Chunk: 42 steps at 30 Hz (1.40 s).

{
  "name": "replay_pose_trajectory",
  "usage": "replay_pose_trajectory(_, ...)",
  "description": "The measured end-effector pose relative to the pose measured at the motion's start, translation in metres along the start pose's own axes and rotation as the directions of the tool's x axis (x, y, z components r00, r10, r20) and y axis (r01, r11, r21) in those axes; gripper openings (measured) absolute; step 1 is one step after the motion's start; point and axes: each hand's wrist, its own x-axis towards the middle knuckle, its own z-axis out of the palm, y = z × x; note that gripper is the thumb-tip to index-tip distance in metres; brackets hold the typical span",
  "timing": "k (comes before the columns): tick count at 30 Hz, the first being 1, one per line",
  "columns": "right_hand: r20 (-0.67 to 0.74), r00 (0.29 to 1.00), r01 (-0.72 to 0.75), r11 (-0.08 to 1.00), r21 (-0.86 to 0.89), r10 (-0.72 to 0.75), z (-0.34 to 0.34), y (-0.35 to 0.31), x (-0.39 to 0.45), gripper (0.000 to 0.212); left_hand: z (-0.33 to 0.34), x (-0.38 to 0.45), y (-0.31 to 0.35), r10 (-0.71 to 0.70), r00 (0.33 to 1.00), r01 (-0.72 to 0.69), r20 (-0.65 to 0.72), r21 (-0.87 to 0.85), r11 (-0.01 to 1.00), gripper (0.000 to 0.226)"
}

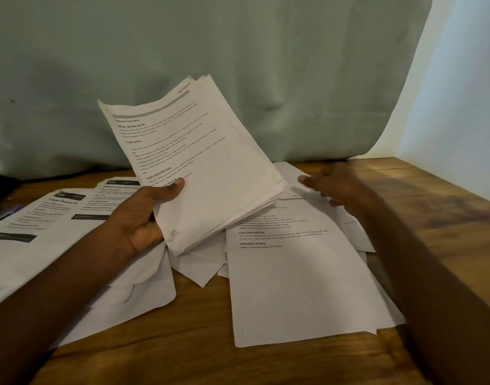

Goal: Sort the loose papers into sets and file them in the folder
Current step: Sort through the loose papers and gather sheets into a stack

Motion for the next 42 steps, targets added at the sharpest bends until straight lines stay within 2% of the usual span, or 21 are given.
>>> replay_pose_trajectory(2,0.133,0.991,0.02,0.947,-0.319,0.024,0.003,0.002,-0.002,0.051,-0.002,0.001,0.002,0.01,1.0,-0.009,-0.009,0.014,1.0,0.04)
replay_pose_trajectory(3,0.166,0.985,0.038,0.909,-0.416,0.034,0.007,0.004,-0.001,0.058,-0.003,0.001,0.002,0.012,1.0,-0.011,-0.016,0.019,1.0,0.037)
replay_pose_trajectory(6,0.113,0.993,0.041,0.877,-0.479,0.016,0.015,0.006,0.004,0.064,-0.002,0.001,0.001,0.009,1.0,-0.009,-0.02,0.032,0.999,0.036)
replay_pose_trajectory(8,0.052,0.998,-0.007,0.9,-0.435,0.033,0.018,0.004,0.005,0.052,-0.003,0.002,0.001,0.007,1.0,-0.007,-0.002,0.043,0.999,0.041)
replay_pose_trajectory(10,0.026,0.999,-0.033,0.964,-0.263,0.041,0.019,0.005,0.008,0.04,-0.005,0.002,0.005,0.007,1.0,-0.007,0.003,0.042,0.999,0.045)
replay_pose_trajectory(12,-0.016,1.0,0.011,0.995,0.104,-0.01,0.017,0.001,0.009,0.035,-0.008,0.003,0.011,0.027,1.0,-0.026,-0.005,0.034,0.999,0.046)
replay_pose_trajectory(14,-0.087,0.995,0.076,0.883,0.463,-0.04,0.014,-0.005,0.01,0.028,-0.011,0.003,0.019,0.077,0.997,-0.077,0.004,0.042,0.996,0.04)
replay_pose_trajectory(17,-0.099,0.995,0.092,0.636,0.766,-0.024,0.015,-0.018,0.005,0.019,-0.019,0.005,0.031,0.165,0.985,-0.165,0.048,0.002,0.986,0.038)
replay_pose_trajectory(18,-0.033,0.999,0.038,0.579,0.814,-0.019,0.015,-0.022,0.0,0.019,-0.022,0.007,0.034,0.186,0.98,-0.186,0.067,-0.003,0.983,0.042)
replay_pose_trajectory(19,0.072,0.997,-0.048,0.578,0.815,-0.018,0.015,-0.023,-0.006,0.019,-0.025,0.008,0.036,0.198,0.977,-0.199,0.081,0.0,0.98,0.046)
replay_pose_trajectory(20,0.23,0.973,-0.162,0.642,0.749,-0.024,0.014,-0.025,-0.015,0.021,-0.029,0.009,0.038,0.205,0.975,-0.206,0.086,0.006,0.979,0.049)
replay_pose_trajectory(22,0.547,0.837,-0.331,0.796,0.506,0.001,0.017,-0.026,-0.031,0.027,-0.033,0.011,0.038,0.205,0.975,-0.207,0.085,0.012,0.978,0.051)
replay_pose_trajectory(23,0.614,0.789,-0.354,0.838,0.415,0.03,0.021,-0.026,-0.034,0.029,-0.035,0.012,0.038,0.203,0.976,-0.205,0.082,0.013,0.979,0.05)
replay_pose_trajectory(24,0.605,0.794,-0.34,0.865,0.369,0.055,0.026,-0.029,-0.036,0.028,-0.036,0.013,0.037,0.202,0.976,-0.204,0.079,0.012,0.979,0.05)
replay_pose_trajectory(25,0.538,0.841,-0.297,0.88,0.372,0.056,0.031,-0.032,-0.036,0.028,-0.037,0.014,0.037,0.203,0.976,-0.204,0.075,0.009,0.979,0.05)
replay_pose_trajectory(28,0.212,0.977,-0.089,0.859,0.504,-0.023,0.042,-0.043,-0.029,0.03,-0.04,0.014,0.042,0.203,0.977,-0.203,0.06,-0.006,0.979,0.054)
replay_pose_trajectory(30,0.021,0.999,0.025,0.81,0.586,-0.046,0.034,-0.048,-0.025,0.026,-0.038,0.012,0.048,0.18,0.982,-0.18,0.053,-0.02,0.984,0.055)
replay_pose_trajectory(33,-0.204,0.979,0.147,0.73,0.668,-0.01,0.01,-0.054,-0.02,0.023,-0.031,0.007,0.057,0.156,0.986,-0.152,0.054,-0.059,0.987,0.056)
replay_pose_trajectory(35,-0.234,0.971,0.144,0.682,0.717,0.041,0.004,-0.058,-0.018,0.025,-0.027,0.004,0.059,0.147,0.988,-0.143,0.053,-0.086,0.986,0.055)
replay_pose_trajectory(39,-0.124,0.991,0.058,0.654,0.754,0.055,0.031,-0.074,-0.016,0.022,-0.024,-0.001,0.066,0.139,0.987,-0.13,0.075,-0.109,0.985,0.051)
replay_pose_trajectory(42,-0.055,0.998,0.03,0.671,0.741,0.017,0.06,-0.094,-0.024,0.024,-0.025,-0.009,0.084,0.141,0.987,-0.14,0.08,-0.019,0.99,0.05)
